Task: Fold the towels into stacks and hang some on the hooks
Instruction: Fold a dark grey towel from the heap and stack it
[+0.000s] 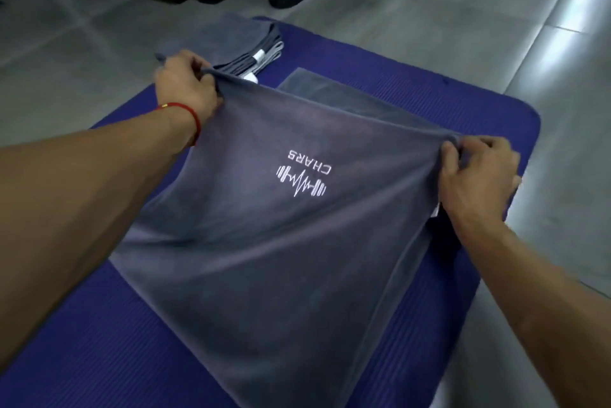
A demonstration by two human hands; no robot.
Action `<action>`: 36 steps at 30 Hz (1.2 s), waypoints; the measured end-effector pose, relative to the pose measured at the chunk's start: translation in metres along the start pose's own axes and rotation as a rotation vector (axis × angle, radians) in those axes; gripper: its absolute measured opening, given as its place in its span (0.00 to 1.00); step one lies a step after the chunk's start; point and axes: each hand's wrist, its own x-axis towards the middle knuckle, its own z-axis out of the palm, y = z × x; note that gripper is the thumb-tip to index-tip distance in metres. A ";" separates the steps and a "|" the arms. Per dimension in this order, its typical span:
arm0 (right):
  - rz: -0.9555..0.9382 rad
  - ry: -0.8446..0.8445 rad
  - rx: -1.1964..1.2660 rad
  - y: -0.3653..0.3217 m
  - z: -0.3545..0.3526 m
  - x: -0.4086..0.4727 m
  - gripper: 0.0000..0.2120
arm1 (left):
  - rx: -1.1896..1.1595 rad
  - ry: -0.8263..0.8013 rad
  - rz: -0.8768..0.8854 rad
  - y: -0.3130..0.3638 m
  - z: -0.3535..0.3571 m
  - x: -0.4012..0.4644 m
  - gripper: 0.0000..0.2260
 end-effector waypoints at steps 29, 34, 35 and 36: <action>0.108 0.031 -0.192 0.032 0.038 0.021 0.15 | 0.057 -0.359 -0.021 0.050 0.163 0.093 0.04; 0.132 0.041 -0.195 0.030 0.038 0.021 0.19 | -0.085 -0.400 -0.003 0.056 0.145 0.088 0.04; 0.131 0.035 -0.201 0.030 0.038 0.021 0.19 | -0.110 -0.382 0.013 0.058 0.141 0.085 0.04; 0.131 0.027 -0.199 0.030 0.039 0.022 0.19 | -0.124 -0.360 0.033 0.061 0.133 0.082 0.04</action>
